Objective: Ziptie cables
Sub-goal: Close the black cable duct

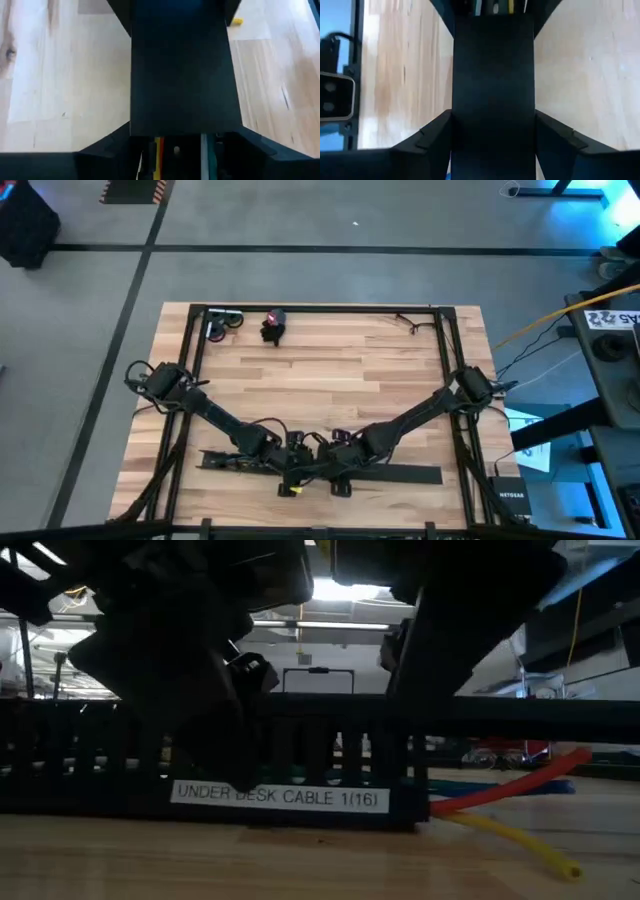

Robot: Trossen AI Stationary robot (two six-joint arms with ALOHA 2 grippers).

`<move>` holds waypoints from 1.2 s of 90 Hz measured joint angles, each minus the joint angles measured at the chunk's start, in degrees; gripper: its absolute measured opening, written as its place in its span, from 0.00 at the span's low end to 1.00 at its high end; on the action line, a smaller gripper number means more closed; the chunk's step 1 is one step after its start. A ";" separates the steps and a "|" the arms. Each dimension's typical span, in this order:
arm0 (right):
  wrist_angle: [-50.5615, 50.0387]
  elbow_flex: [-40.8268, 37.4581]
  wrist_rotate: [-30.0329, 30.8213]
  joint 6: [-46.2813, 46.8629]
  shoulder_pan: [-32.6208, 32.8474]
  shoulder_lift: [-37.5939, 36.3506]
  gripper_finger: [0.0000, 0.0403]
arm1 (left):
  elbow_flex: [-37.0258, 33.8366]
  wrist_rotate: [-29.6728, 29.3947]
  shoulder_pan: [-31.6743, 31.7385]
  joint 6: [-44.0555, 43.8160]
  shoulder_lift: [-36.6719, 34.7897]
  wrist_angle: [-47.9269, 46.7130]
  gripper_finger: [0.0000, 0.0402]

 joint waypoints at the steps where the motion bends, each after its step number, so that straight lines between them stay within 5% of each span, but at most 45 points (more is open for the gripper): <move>1: 0.01 0.01 -0.04 0.20 -0.01 0.13 0.55 | 0.00 -0.07 0.08 -0.01 0.00 0.03 0.55; 36: 2.16 0.18 1.07 3.42 -0.17 1.71 0.55 | 0.00 0.64 2.39 3.37 1.14 4.79 0.66; 80: -0.21 0.40 0.49 2.81 -0.33 1.76 0.55 | 0.62 1.53 -0.25 1.30 -8.92 -18.33 0.69; 108: 0.36 0.24 0.05 1.82 -0.31 1.80 0.55 | -9.03 1.09 -0.45 -0.84 -8.17 -4.85 0.63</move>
